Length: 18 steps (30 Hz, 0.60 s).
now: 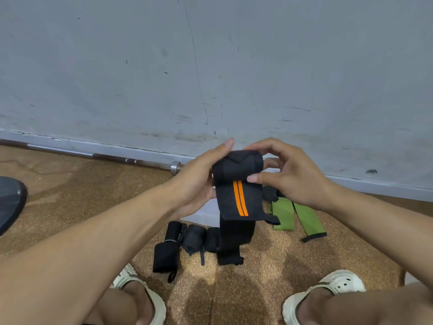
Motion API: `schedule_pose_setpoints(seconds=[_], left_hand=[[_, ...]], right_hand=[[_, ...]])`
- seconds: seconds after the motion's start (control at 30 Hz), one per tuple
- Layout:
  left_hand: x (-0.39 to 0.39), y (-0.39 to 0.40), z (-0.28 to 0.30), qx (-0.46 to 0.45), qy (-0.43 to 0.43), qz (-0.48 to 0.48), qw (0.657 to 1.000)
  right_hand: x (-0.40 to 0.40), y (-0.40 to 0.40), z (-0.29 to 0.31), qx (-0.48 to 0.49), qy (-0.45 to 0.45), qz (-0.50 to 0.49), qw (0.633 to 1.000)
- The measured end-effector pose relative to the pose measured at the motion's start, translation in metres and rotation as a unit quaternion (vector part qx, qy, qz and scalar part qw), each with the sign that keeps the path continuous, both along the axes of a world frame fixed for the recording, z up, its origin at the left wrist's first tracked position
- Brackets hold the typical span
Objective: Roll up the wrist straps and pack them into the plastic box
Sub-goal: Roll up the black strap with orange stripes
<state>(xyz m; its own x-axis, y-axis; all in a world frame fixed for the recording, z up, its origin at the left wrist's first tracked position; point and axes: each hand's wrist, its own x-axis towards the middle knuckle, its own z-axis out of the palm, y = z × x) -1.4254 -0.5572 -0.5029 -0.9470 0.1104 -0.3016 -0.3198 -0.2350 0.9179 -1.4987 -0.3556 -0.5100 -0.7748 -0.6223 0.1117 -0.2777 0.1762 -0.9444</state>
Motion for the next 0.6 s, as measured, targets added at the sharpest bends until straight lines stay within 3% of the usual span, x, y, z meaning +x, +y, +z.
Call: schedule_pose_setpoints(seconds=[0.13, 0.33, 0.47, 0.6], left_hand=[[0.0, -0.003, 0.001, -0.019, -0.035, -0.031, 0.999], [0.002, -0.001, 0.001, -0.055, -0.004, -0.039, 0.998], [0.001, 0.0, 0.002, -0.055, 0.007, -0.007, 0.998], [-0.002, -0.007, 0.0, -0.052, 0.018, 0.032, 0.998]], right_hand=[[0.006, -0.002, -0.004, -0.011, 0.038, -0.001, 0.999], [0.003, -0.003, 0.0, -0.03, 0.043, -0.009, 0.999], [-0.001, 0.0, 0.006, -0.037, -0.081, 0.028, 0.996], [0.001, 0.0, 0.006, -0.021, -0.245, 0.064, 0.967]])
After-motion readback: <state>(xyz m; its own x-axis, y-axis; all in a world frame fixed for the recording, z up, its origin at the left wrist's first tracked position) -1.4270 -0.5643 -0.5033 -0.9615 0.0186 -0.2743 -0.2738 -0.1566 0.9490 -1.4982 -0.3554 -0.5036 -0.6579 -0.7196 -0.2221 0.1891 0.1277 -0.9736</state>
